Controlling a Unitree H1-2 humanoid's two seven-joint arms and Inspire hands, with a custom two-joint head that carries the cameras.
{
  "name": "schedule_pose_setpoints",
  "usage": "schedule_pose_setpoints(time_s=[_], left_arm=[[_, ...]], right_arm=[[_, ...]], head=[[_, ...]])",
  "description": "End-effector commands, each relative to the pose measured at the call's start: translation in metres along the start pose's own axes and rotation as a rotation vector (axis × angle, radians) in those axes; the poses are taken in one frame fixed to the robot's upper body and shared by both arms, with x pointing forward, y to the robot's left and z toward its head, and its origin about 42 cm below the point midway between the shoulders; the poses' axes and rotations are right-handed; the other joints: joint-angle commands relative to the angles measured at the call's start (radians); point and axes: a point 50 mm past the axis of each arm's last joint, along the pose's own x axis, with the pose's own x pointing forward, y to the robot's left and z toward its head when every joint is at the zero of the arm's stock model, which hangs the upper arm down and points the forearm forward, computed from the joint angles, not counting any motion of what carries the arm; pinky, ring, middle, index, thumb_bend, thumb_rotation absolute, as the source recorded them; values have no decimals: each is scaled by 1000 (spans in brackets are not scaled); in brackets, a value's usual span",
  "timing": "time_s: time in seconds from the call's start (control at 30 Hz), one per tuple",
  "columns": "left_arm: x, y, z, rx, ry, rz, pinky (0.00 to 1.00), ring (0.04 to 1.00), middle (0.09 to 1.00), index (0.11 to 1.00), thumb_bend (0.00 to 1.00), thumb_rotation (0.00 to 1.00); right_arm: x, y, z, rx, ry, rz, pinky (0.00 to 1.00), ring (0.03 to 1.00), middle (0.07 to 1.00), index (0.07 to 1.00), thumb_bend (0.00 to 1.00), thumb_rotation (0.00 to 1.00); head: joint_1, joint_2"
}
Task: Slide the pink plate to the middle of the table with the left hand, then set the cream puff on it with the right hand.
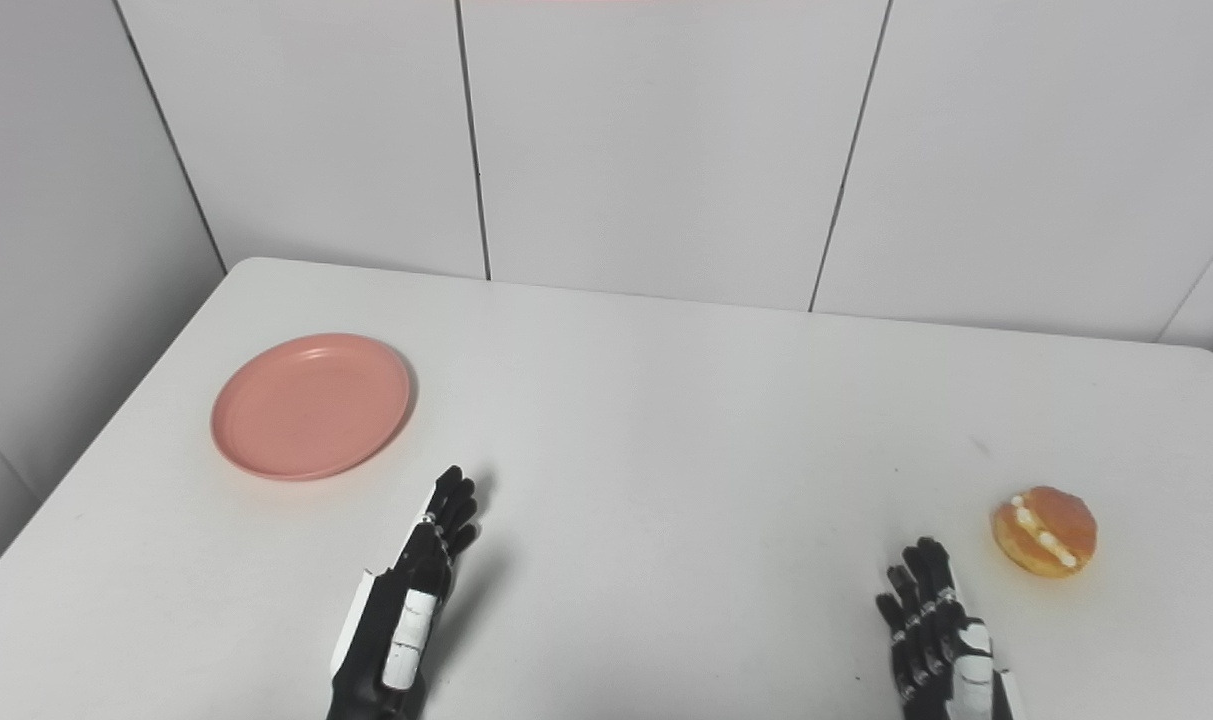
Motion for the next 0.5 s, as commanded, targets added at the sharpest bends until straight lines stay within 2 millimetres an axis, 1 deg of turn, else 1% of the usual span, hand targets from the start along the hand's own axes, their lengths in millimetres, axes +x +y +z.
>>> schedule_pose_setpoints(time_s=[0.0, 0.03, 0.1, 0.27, 0.3, 0.33, 0.37, 0.4, 0.47], left_arm=[[-10, -14, -17, -27, 69, -6, 958, 968, 968, 937, 749, 967], [-10, -15, -17, -25, 68, -6, 952, 963, 965, 934, 744, 965], [-9, -15, -20, -23, 70, -7, 951, 963, 964, 932, 741, 964], [-9, -15, -24, -19, 72, -7, 951, 961, 963, 926, 735, 962], [-8, -15, -25, -19, 73, -7, 954, 963, 964, 926, 739, 960], [-8, -14, -26, -19, 73, -8, 955, 962, 963, 924, 741, 958], [-7, -13, -27, -21, 74, -8, 953, 962, 962, 923, 741, 958], [-7, -12, -28, -22, 74, -8, 951, 961, 960, 922, 739, 955], [-5, -10, -27, -38, 70, -5, 954, 960, 956, 913, 765, 942]], right_arm=[[-11, -9, -18, 18, 80, -37, 1000, 1000, 994, 979, 745, 1000], [-10, -10, -19, 21, 79, -37, 1000, 1000, 995, 982, 745, 1000], [-10, -11, -21, 23, 79, -37, 1000, 1000, 995, 982, 745, 1000], [-8, -12, -25, 18, 79, -37, 1000, 996, 992, 990, 752, 1000], [-7, -11, -26, 19, 79, -36, 1000, 998, 993, 993, 749, 1000], [-6, -11, -27, 21, 79, -37, 1000, 999, 993, 993, 750, 1000], [-6, -10, -29, 24, 79, -39, 1000, 997, 991, 992, 753, 1000], [-5, -9, -30, 26, 79, -40, 1000, 994, 988, 989, 756, 1000], [-4, -9, -33, 28, 82, -44, 1000, 992, 984, 985, 763, 1000]], head=[[4, -8], [4, -8], [9, -29], [17, -47], [21, -57], [21, -57], [24, -68], [24, -70], [24, -76]])
